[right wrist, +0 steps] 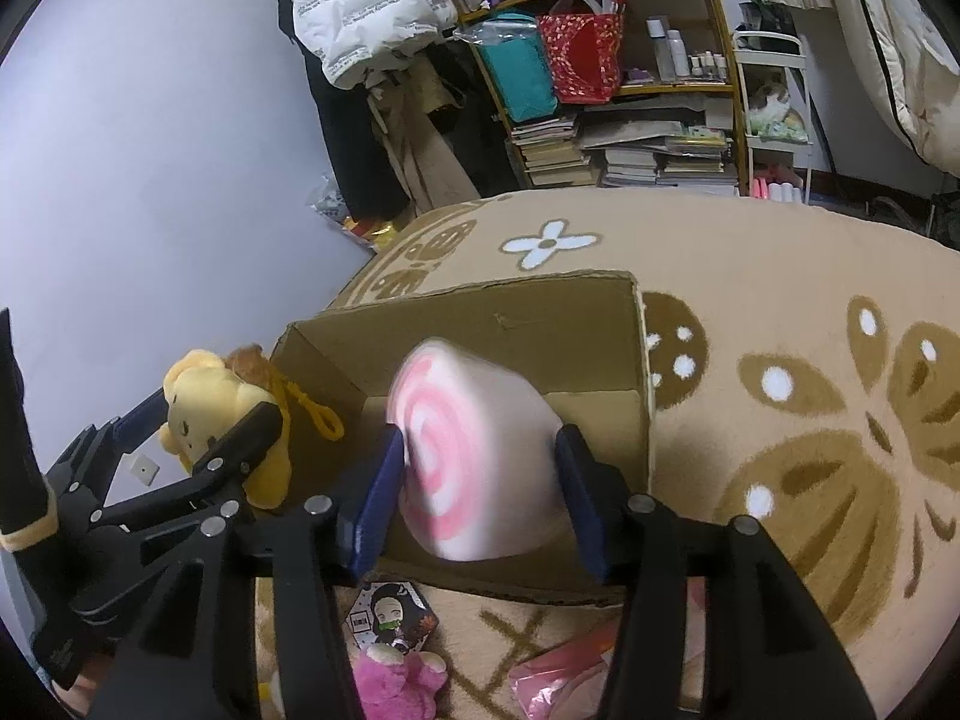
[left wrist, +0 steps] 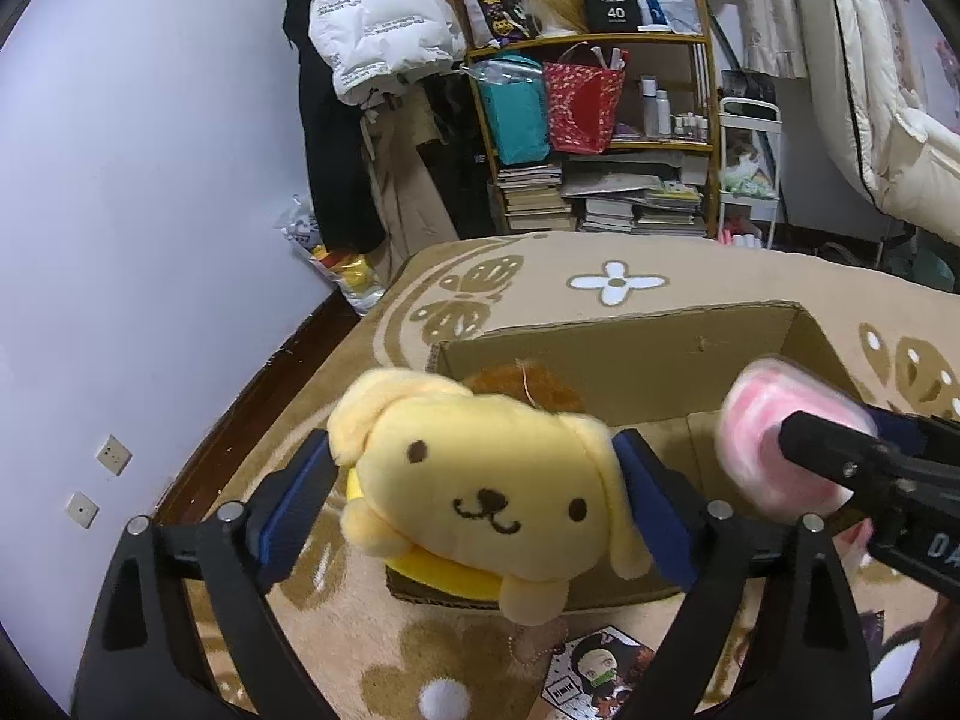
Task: Organize soft objects
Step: 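Open both tools to drop the plush dog and swirl cushion into the box, then grasp the pink plush toy with the left tool while the right tool grasps the black Face tissue pack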
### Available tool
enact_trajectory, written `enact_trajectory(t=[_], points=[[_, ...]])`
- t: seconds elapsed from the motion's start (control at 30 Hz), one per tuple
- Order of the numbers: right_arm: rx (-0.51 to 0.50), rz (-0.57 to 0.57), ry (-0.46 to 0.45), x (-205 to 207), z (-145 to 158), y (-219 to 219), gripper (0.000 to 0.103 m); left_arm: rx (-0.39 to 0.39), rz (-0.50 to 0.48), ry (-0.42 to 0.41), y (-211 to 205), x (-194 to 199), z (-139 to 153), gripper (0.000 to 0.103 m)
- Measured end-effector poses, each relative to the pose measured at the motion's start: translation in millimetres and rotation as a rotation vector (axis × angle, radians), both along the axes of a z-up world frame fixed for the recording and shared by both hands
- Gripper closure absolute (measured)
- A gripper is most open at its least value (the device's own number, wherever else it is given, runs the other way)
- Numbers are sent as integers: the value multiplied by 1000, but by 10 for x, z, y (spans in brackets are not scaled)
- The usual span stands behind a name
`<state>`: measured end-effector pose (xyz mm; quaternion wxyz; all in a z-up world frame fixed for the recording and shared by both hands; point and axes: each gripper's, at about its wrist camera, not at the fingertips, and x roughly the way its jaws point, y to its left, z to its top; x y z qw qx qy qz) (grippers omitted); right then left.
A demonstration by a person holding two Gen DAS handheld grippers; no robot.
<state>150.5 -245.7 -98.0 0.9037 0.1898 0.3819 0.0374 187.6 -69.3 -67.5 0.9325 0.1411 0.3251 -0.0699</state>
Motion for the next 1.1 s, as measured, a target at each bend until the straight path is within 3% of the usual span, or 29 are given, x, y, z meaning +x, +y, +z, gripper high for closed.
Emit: enact_trajectory(t=[0.23, 0.37, 0.5, 0.7, 1.1], points=[[-13, -10, -18, -48, 93, -7, 25, 18, 26, -12, 42, 22, 40, 2], [-24, -12, -32, -114, 164, 5, 13, -24, 49, 8, 129, 37, 105, 0], [-30, -26, -32, -215, 208, -9, 12, -85, 53, 21, 254, 24, 171, 0], [-33, -50, -23, -377, 222, -70, 13, -99, 66, 25, 385, -38, 260, 0], [-12, -95, 44, -652, 106, -161, 13, -112, 38, 120, 435, -309, 230, 0]])
